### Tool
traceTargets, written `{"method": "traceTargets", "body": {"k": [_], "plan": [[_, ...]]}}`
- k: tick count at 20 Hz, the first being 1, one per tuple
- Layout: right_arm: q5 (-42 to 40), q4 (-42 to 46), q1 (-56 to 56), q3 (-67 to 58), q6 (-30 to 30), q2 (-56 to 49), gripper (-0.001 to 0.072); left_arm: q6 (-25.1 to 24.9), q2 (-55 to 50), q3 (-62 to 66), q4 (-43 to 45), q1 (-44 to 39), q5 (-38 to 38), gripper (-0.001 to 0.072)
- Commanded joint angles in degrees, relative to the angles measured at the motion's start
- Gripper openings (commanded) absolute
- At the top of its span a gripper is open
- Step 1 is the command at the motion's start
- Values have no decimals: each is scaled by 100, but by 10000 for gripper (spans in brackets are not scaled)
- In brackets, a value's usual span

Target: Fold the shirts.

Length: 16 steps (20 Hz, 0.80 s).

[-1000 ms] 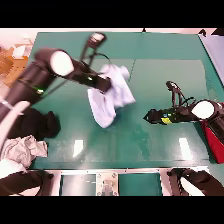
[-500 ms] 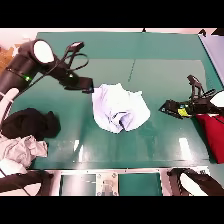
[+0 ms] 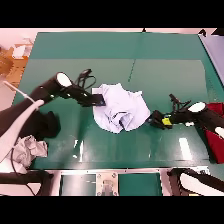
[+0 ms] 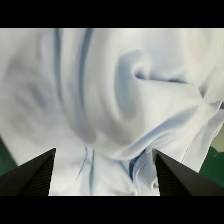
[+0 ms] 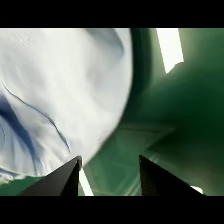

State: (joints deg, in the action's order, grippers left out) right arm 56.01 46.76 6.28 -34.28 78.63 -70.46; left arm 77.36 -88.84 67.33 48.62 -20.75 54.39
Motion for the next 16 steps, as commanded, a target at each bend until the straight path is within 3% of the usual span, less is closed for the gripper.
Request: {"method": "traceTargets", "body": {"k": [1, 3, 4, 5, 6, 7, 8, 9, 10, 13, 16], "plan": [[-562, -1121, -376, 109, -662, -533, 386, -205, -450, -90, -632, -282, -852, 709], [-745, -1497, -514, 105, -907, -745, 307, -271, -485, -87, -688, -289, -1045, 422], [-820, -1672, -538, 94, -1038, -831, 274, -286, -485, -52, -693, -289, -1025, 328], [-866, -1858, -542, 70, -1196, -905, 183, -295, -485, 2, -693, -289, -914, 215], [-866, -1917, -529, 24, -1344, -946, 39, -387, -485, 83, -691, -289, -758, 134], [-850, -1910, -476, -55, -1486, -951, 14, -542, -485, 190, -680, -289, -542, 137], [-772, -1818, -343, -188, -1556, -951, 13, -592, -481, 350, -612, -240, -240, 246], [-632, -1628, -133, -369, -1545, -949, 13, -584, -479, 535, -529, -144, 79, 509], [-376, -1460, 170, -590, -1537, -949, 12, -581, -479, 769, -529, 13, 490, 620], [435, -1169, 1364, -1357, -1327, -949, 12, -494, -479, 1342, -481, 638, 1445, 618], [562, -1047, 2260, -1633, -1270, -951, 13, -166, -487, 1331, 57, 1143, 1261, 618]]}}
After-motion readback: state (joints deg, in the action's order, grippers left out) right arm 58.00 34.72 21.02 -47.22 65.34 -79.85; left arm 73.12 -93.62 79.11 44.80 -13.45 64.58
